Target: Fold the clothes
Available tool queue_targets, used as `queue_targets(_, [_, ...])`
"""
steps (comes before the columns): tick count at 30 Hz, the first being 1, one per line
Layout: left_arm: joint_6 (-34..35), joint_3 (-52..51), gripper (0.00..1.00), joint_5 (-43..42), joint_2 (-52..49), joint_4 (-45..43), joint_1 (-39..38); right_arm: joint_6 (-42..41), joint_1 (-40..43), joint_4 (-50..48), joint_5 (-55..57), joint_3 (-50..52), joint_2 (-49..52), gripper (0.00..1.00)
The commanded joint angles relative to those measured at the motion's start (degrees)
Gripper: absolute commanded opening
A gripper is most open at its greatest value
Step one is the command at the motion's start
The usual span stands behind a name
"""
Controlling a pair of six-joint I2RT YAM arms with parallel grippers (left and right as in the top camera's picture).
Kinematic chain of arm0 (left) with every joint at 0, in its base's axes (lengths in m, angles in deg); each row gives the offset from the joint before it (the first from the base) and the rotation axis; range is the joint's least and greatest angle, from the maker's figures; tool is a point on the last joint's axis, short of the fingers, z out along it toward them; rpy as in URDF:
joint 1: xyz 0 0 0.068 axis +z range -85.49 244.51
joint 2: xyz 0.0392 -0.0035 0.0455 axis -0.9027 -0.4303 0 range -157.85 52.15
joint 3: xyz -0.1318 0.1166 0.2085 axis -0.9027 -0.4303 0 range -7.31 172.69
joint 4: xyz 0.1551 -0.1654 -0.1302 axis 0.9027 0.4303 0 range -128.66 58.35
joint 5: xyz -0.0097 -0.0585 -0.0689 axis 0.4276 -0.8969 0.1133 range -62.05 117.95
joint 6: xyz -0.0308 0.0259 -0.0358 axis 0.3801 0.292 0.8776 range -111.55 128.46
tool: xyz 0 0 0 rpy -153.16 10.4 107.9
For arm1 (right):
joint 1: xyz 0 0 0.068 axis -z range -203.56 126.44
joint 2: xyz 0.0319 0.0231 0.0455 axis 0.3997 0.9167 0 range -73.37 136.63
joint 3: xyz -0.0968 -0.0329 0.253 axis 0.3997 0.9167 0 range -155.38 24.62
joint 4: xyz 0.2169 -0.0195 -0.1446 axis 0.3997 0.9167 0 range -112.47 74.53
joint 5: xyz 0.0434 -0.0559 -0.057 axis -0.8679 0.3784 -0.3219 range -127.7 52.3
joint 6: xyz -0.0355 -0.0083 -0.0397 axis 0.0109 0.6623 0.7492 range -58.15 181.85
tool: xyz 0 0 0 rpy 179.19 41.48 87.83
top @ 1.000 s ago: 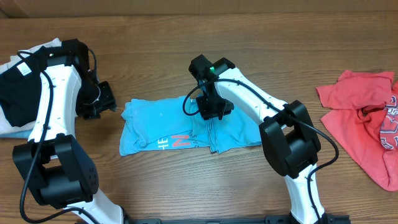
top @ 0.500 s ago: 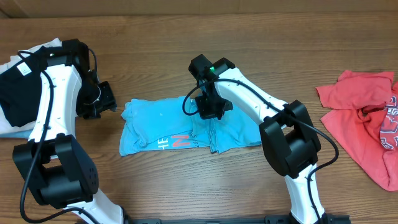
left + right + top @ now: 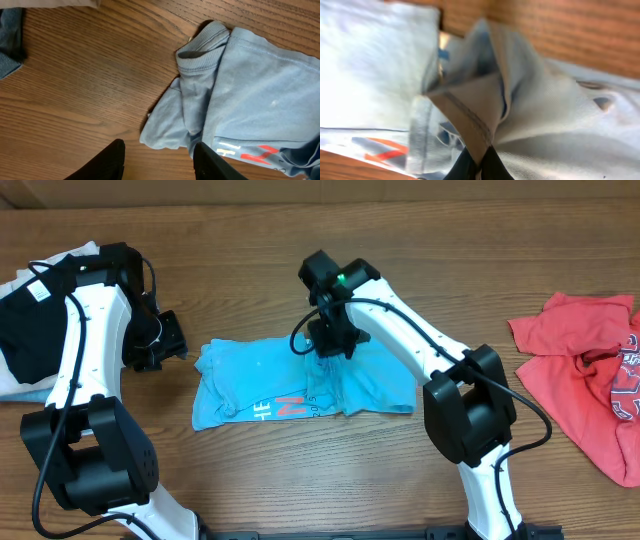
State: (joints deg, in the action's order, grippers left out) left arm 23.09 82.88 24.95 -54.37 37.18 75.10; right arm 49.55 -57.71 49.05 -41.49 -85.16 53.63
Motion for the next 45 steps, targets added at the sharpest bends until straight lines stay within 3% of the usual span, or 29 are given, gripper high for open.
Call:
queue_targets(1, [-0.9, 0.4, 0.48, -0.7, 0.2, 0.2, -0.1, 0.5, 0.2, -0.6, -0.2, -1.6, -2.3, 0.04])
queue_targets(9, [-1.0, 0.4, 0.48, -0.7, 0.2, 0.2, -0.1, 0.5, 0.1, -0.3, -0.3, -1.6, -2.2, 0.08])
queue_targets(15, [-0.9, 0.4, 0.48, -0.7, 0.2, 0.2, -0.1, 0.5, 0.1, 2.6, -2.4, -1.6, -2.2, 0.26])
queue_targets(19, [-0.9, 0.4, 0.49, -0.7, 0.2, 0.3, -0.1, 0.7, 0.1, 3.0, -2.1, -1.6, -2.2, 0.26])
queue_targets(24, [-1.3, 0.4, 0.48, -1.2, 0.2, 0.9, -0.1, -6.2, 1.7, 7.8, 6.8, -1.6, -2.4, 0.27])
queue_targets(29, [-6.9, 0.4, 0.44, -10.7, 0.2, 1.5, -1.1, -11.8, 4.6, 13.2, 12.9, -1.6, -2.4, 0.27])
queue_targets(33, [-8.7, 0.4, 0.44, -13.2, 0.2, 0.9, -5.6, -11.8, 6.8, 14.2, 12.8, -1.6, -2.6, 0.28])
queue_targets(41, [-6.6, 0.4, 0.49, -14.7, 0.2, -3.1, -22.1, -11.4, 14.1, 12.6, 12.7, -1.6, -8.7, 0.45])
queue_targets(43, [-4.9, 0.4, 0.52, -14.7, 0.1, -4.3, -25.9, -9.0, 16.5, 12.6, 11.6, -1.6, -10.8, 0.52])
queue_targets(45, [-2.6, 0.4, 0.53, -14.6, 0.0, -5.3, -29.8, -4.1, 19.1, 13.0, 7.2, -1.6, -12.7, 0.52])
